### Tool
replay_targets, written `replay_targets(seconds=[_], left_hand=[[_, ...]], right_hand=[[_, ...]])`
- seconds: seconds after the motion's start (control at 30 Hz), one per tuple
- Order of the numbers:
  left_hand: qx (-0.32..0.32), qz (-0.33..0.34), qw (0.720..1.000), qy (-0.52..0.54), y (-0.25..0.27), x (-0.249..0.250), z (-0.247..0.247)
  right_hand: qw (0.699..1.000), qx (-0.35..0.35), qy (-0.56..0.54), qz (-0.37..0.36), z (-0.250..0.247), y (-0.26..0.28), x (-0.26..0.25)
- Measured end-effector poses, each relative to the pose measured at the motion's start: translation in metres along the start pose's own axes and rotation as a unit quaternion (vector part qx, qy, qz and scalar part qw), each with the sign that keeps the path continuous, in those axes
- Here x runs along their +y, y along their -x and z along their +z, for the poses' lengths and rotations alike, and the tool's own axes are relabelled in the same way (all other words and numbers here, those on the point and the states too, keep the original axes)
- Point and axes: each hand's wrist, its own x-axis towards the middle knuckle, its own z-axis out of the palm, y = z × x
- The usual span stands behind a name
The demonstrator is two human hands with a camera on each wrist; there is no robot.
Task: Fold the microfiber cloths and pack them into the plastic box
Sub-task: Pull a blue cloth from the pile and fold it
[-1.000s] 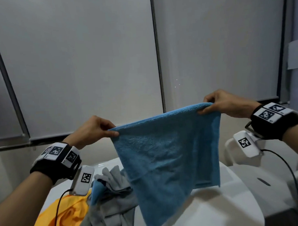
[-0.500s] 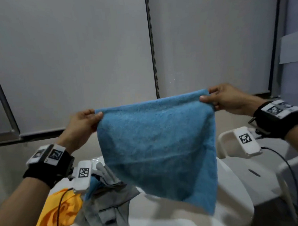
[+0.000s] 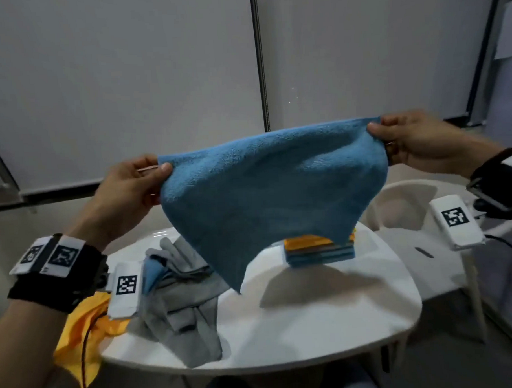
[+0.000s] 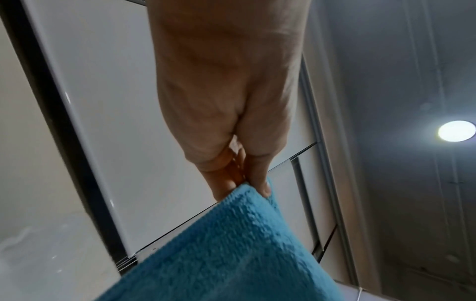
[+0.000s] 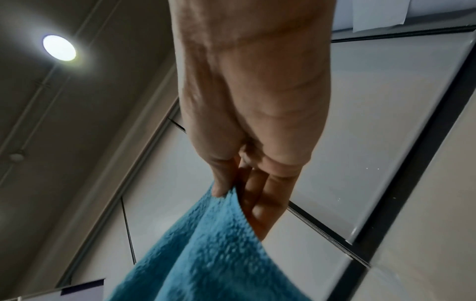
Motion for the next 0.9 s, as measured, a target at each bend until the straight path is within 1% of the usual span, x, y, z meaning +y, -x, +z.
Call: replay_targets(seconds=[0.07, 0.13, 0.2, 0.27, 0.33, 0.4, 0.43, 0.47, 0.5, 0.6, 0.67, 0.8, 0.9], left_hand=[[-0.038, -0.037, 0.999, 0.0, 0.019, -0.011, -0.002], [-0.076, -0.096, 0.992, -0.014, 0.038, -0.037, -0.005], [-0.11, -0.163, 0.98, -0.038, 0.058, -0.066, -0.003], [-0.147, -0.236, 0.958, -0.069, 0.079, -0.096, 0.002], [-0.209, -0.301, 0.926, -0.09, 0.099, -0.123, 0.006], [-0.269, -0.342, 0.896, -0.088, 0.112, -0.147, 0.007], [-0.274, -0.351, 0.891, -0.09, 0.116, -0.157, 0.006], [-0.262, -0.355, 0.893, -0.089, 0.118, -0.167, 0.006], [-0.235, -0.354, 0.901, -0.086, 0.118, -0.175, 0.007], [-0.125, -0.33, 0.933, -0.074, 0.114, -0.199, 0.012], [-0.072, -0.317, 0.94, -0.101, 0.11, -0.216, 0.015], [-0.025, -0.283, 0.939, -0.193, 0.101, -0.241, 0.024], [-0.019, -0.241, 0.925, -0.294, 0.091, -0.253, 0.032]], right_hand=[[0.997, -0.052, 0.026, 0.041, 0.003, 0.019, 0.011], [0.987, -0.105, 0.071, 0.094, 0.005, 0.037, 0.034], [0.972, -0.149, 0.099, 0.152, 0.008, 0.053, 0.065], [0.952, -0.187, 0.109, 0.216, 0.012, 0.068, 0.1], [0.927, -0.225, 0.119, 0.276, 0.017, 0.082, 0.134], [0.904, -0.256, 0.122, 0.32, 0.022, 0.092, 0.162], [0.897, -0.261, 0.119, 0.336, 0.025, 0.095, 0.174], [0.895, -0.258, 0.115, 0.346, 0.026, 0.097, 0.184], [0.898, -0.242, 0.11, 0.352, 0.029, 0.096, 0.194], [0.921, -0.139, 0.101, 0.348, 0.034, 0.089, 0.226], [0.93, -0.08, 0.104, 0.344, 0.038, 0.084, 0.245], [0.927, -0.003, 0.155, 0.341, 0.045, 0.079, 0.266], [0.924, 0.033, 0.208, 0.318, 0.049, 0.08, 0.271]])
